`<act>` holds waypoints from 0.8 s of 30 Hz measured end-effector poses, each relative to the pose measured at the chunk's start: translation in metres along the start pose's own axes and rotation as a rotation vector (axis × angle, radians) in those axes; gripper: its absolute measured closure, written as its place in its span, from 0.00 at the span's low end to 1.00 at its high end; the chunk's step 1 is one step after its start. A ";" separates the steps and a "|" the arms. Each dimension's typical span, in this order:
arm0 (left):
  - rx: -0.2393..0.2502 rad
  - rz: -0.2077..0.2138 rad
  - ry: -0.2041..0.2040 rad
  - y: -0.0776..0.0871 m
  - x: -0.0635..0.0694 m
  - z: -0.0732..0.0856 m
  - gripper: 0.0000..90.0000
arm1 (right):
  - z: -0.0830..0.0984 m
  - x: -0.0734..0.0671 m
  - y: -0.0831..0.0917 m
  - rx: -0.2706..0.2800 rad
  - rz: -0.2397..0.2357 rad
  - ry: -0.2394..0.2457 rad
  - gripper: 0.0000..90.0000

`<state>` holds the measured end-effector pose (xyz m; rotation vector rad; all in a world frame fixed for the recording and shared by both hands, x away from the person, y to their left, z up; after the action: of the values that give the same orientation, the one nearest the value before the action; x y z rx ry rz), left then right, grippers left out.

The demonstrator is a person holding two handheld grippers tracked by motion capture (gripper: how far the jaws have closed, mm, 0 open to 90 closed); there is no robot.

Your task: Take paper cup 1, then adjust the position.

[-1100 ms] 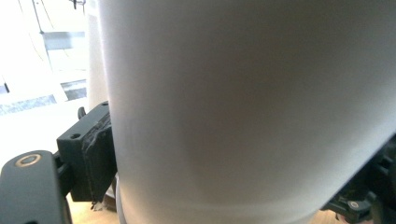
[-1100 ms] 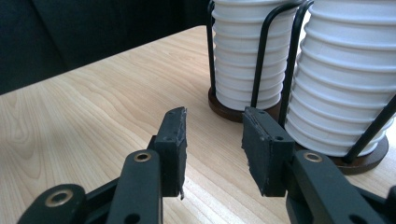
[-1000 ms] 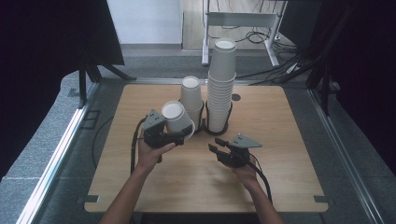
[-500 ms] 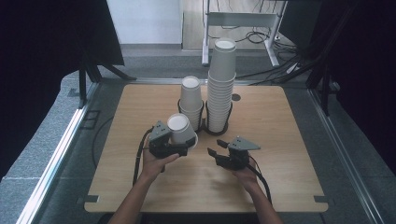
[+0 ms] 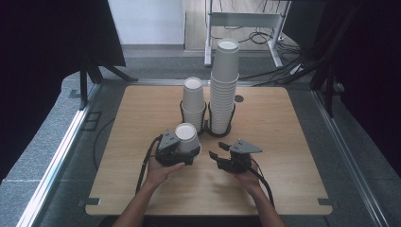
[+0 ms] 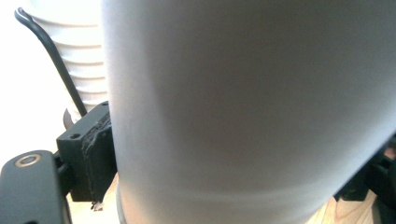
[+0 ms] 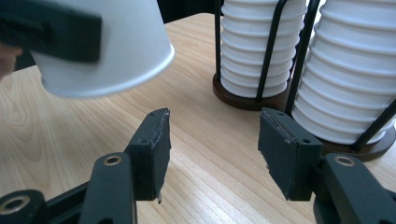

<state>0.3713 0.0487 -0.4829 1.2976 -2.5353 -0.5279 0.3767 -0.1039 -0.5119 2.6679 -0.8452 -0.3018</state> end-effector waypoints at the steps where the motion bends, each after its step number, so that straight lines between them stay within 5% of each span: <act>1: -0.003 -0.001 -0.004 0.000 0.000 0.001 0.14 | -0.001 -0.001 0.001 0.004 -0.003 0.001 0.48; 10: -0.024 -0.044 -0.048 -0.006 0.001 0.010 0.14 | -0.005 0.003 0.007 0.019 0.015 -0.007 0.44; 24: -0.086 -0.033 -0.110 -0.021 0.017 0.026 0.14 | -0.016 -0.003 0.017 0.061 0.000 -0.008 0.34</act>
<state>0.3673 0.0290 -0.5143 1.3163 -2.5512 -0.7261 0.3707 -0.1112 -0.4907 2.7248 -0.8707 -0.2908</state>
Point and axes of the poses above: each handheld gripper's, and its own axes: y roughly backward along the jaws, z roughly out of its underside, x roughly to its right, the point moved 8 cm from there along -y, roughly forward along the jaws, and after that the axes turned 7 degrees about -z, right-handed, at the moved point
